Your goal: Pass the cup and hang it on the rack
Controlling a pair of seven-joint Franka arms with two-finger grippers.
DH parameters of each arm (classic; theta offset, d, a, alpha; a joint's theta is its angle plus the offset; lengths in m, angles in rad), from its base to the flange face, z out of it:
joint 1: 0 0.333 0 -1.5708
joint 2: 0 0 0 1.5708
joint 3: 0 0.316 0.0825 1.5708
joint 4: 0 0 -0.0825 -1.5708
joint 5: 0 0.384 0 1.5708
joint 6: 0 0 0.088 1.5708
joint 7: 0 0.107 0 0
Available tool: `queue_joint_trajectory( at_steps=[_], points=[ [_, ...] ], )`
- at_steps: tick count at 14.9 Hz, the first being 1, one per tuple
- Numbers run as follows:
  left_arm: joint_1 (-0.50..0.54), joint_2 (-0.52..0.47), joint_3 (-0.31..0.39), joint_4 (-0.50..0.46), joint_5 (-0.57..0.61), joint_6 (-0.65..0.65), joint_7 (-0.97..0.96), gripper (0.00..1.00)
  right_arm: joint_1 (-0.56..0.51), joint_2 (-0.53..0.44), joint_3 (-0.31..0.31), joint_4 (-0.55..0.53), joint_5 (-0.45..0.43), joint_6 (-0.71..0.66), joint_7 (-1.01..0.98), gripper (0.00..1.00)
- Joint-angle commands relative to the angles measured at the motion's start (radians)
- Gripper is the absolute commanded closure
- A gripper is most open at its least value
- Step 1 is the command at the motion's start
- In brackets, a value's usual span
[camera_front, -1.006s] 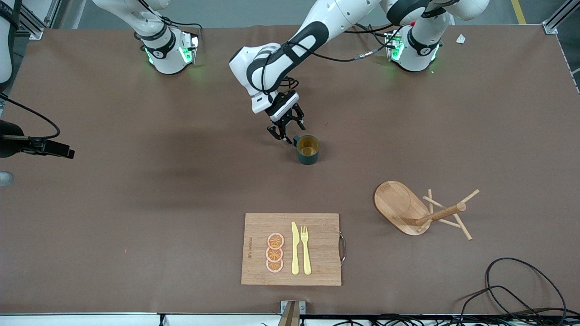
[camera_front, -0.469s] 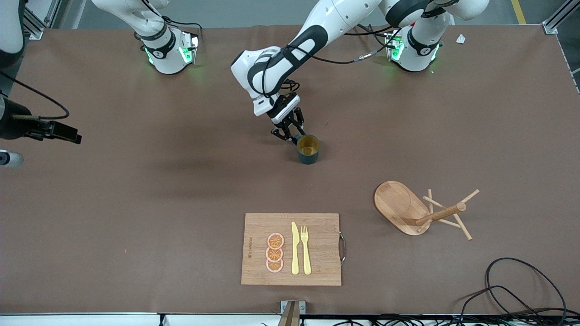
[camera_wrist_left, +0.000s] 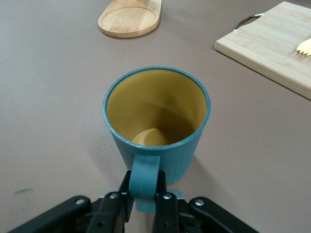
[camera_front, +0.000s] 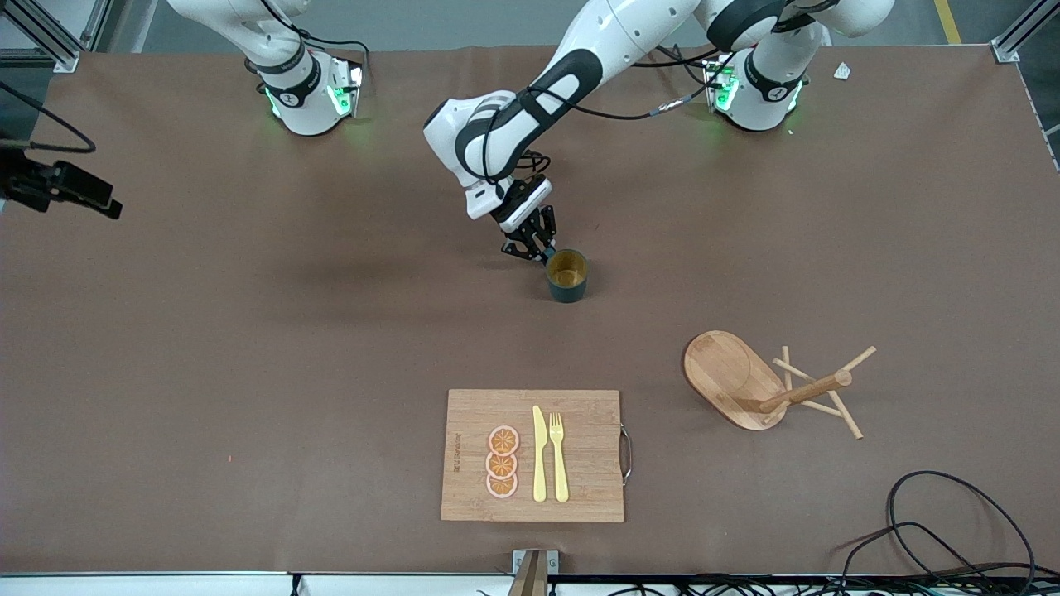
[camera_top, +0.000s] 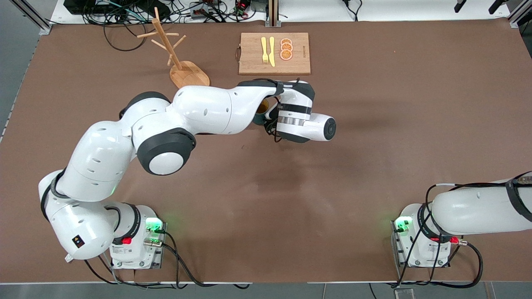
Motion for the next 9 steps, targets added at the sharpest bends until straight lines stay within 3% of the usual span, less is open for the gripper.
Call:
queue_joint_trajectory(
  at_steps=[1, 4, 9],
  points=[
    [-0.006, -0.005, 0.012, 0.036, 0.018, -0.008, 0.052, 0.90, -0.024, -0.098, 0.028, -0.122, -0.012, 0.033, 0.011, 0.00],
    [0.017, -0.022, 0.012, 0.082, 0.008, -0.008, 0.098, 0.94, -0.056, -0.114, 0.072, -0.122, -0.012, 0.022, 0.014, 0.00],
    [0.102, -0.098, -0.006, 0.120, -0.077, -0.007, 0.251, 0.99, -0.058, -0.150, 0.075, -0.131, -0.010, 0.016, 0.014, 0.00]
  ],
)
